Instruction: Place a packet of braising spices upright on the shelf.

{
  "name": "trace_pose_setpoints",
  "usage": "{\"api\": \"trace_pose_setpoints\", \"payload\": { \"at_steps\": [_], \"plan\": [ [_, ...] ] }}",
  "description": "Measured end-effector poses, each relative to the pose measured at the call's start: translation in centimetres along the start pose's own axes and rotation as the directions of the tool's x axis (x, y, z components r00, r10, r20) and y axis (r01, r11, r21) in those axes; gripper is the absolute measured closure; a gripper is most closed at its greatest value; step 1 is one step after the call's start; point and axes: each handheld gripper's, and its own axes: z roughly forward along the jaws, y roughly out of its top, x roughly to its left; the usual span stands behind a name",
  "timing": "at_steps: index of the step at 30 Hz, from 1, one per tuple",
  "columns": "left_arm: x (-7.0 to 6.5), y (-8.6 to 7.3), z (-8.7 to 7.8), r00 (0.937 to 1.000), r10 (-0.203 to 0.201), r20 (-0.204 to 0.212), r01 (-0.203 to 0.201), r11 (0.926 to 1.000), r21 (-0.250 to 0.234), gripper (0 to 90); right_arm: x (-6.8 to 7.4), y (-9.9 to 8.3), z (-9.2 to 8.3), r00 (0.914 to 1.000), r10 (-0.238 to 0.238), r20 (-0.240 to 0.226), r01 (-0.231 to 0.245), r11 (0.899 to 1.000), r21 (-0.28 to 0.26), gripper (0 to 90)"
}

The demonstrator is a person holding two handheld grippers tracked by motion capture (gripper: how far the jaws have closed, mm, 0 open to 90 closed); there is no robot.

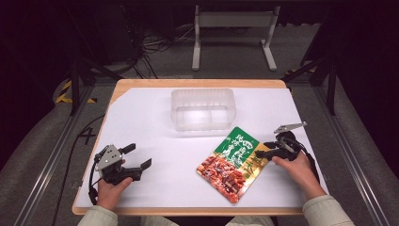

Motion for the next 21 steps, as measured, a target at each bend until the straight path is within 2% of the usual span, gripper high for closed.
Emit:
{"api": "trace_pose_setpoints", "payload": {
  "at_steps": [7,12,16,19,21],
  "plan": [
    [0.0,0.0,0.1,1.0,0.003,0.002,-0.003,1.0,0.001,14.2,0.1,0.0,-0.1,0.9998,-0.006,-0.02,0.006,1.0,0.006,40.3],
    [0.0,0.0,0.1,1.0,0.004,0.0,-0.004,1.0,0.003,14.2,0.3,0.2,-0.8,0.9988,0.001,-0.049,-0.002,1.0,-0.017,44.9],
    [0.0,0.0,0.1,1.0,0.004,0.001,-0.004,1.0,0.003,14.3,0.6,0.3,-1.1,0.9969,-0.014,-0.078,0.013,1.0,-0.023,49.7],
    [0.0,0.0,0.1,1.0,0.004,0.002,-0.004,1.0,0.003,14.4,0.9,0.2,-0.8,0.9936,-0.033,-0.108,0.033,0.999,0.0,55.1],
    [-0.1,0.0,0.1,1.0,0.004,0.004,-0.004,1.0,0.001,14.4,1.1,0.2,-0.5,0.9936,-0.048,-0.102,0.049,0.999,0.014,57.5]
  ]
}}
